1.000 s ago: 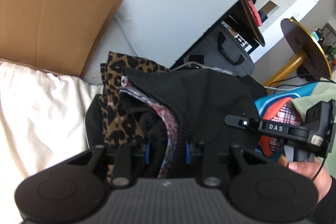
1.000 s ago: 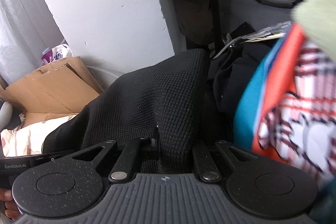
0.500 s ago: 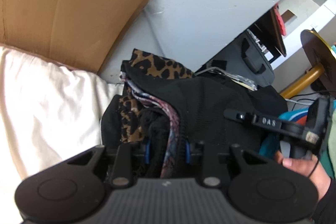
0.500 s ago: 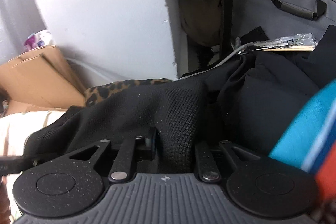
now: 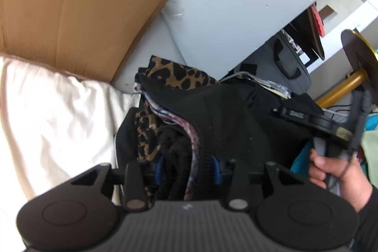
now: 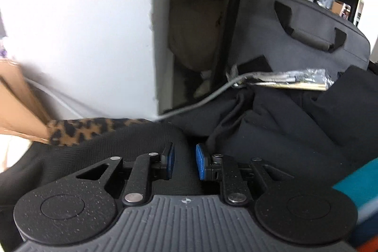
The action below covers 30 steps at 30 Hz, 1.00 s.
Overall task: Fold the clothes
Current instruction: 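Lower the shorts onto the pile and open both grippers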
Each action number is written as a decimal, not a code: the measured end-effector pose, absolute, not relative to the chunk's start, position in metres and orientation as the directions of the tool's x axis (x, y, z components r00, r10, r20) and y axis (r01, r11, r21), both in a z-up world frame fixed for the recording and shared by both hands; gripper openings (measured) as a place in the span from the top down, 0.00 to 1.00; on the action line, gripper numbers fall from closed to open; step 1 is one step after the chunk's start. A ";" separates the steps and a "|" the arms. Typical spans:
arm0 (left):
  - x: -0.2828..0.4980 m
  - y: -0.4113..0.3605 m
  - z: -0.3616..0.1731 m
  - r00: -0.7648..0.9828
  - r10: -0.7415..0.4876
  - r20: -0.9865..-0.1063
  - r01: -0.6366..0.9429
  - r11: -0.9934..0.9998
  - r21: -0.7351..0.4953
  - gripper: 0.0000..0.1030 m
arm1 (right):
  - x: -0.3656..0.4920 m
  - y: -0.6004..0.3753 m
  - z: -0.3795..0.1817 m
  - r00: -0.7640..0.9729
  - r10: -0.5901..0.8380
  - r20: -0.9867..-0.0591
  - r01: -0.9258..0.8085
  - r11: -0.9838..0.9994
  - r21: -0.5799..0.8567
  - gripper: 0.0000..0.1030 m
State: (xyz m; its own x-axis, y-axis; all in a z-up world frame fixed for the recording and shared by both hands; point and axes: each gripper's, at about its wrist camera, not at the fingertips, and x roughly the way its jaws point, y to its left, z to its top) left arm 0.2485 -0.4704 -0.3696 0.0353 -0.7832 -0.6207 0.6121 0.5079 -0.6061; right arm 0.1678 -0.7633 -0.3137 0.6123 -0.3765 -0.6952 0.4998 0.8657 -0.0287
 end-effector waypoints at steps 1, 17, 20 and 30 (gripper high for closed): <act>0.250 -0.471 -0.369 0.031 -0.780 -0.625 0.612 0.509 -0.605 0.60 | 0.161 -0.760 -0.311 0.624 -0.368 -0.689 0.491 0.871 -0.021 0.80; 0.261 -0.478 -0.375 0.071 -0.790 -0.609 0.569 0.533 -0.625 0.63 | 0.080 -0.684 -0.359 0.623 -0.240 -0.744 0.373 0.928 0.013 0.79; 0.261 -0.475 -0.368 0.074 -0.782 -0.619 0.597 0.532 -0.600 0.63 | 0.075 -0.685 -0.366 0.619 -0.241 -0.747 0.391 0.920 0.027 0.78; 0.266 -0.466 -0.342 0.109 -0.768 -0.631 0.636 0.542 -0.549 0.43 | 0.064 -0.687 -0.358 0.652 -0.242 -0.719 0.442 0.891 0.101 0.78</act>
State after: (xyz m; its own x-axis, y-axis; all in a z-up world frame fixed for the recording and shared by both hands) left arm 0.2660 -0.4662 -0.3421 0.1093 -0.7676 -0.6315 0.6358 0.5423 -0.5492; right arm 0.0637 -0.6866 -0.3581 0.6517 -0.2419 -0.7189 0.4424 0.8911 0.1013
